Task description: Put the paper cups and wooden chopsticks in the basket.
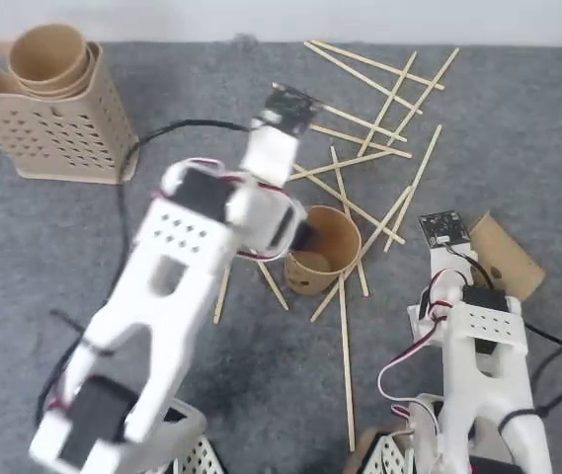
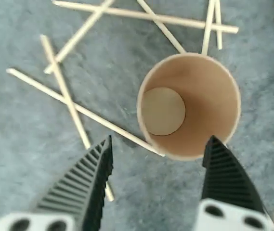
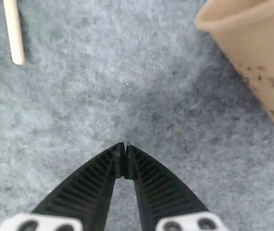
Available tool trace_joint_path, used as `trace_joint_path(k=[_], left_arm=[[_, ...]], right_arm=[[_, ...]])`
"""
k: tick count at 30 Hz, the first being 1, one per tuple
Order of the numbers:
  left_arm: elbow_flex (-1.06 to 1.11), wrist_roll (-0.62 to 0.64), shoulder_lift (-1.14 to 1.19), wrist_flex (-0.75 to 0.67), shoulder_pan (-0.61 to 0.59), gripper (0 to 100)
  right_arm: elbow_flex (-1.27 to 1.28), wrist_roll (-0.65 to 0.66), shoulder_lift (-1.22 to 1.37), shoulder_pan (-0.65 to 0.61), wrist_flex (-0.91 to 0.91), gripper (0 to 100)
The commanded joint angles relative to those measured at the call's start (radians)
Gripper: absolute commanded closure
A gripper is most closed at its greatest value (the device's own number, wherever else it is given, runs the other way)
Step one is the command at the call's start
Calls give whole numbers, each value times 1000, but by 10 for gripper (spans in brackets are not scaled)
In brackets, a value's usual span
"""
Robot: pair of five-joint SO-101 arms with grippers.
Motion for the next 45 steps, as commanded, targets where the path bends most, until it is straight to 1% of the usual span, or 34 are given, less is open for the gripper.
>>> trace_joint_path(k=[1,4,6,7,10,12,15,24,30,32,34,36,40,42,45], left_arm=[[-45,64,101,-55,8,717],[-48,74,172,-69,8,719],[-48,74,180,-74,14,758],[-48,74,180,-74,15,803],[-79,68,180,-69,9,1000],[-90,68,180,-52,3,964],[-105,68,180,-31,-20,992],[-137,72,180,-15,-78,991],[-156,68,180,-3,-75,988],[-183,66,181,0,-80,987],[-234,66,181,34,-80,982],[-315,66,181,98,-75,942],[-458,74,190,219,-54,810],[-444,69,192,233,-35,771],[-381,68,192,215,-5,769]], right_arm=[[-5,3,-42,16,-8,991],[-5,5,-42,16,-10,991],[-5,31,-42,16,-12,991],[-5,38,-42,16,-12,991],[-5,44,-44,16,-13,991],[-5,44,-44,15,-13,991],[-5,44,-44,15,-13,991],[-5,44,-44,15,-12,991],[-5,44,-44,15,-10,991],[-5,44,-44,15,-10,991],[-5,44,-44,15,-10,991],[-5,44,-44,15,-10,991],[-5,44,-44,15,-10,991],[-5,44,-42,15,-10,991],[-5,44,-42,15,-8,991]])
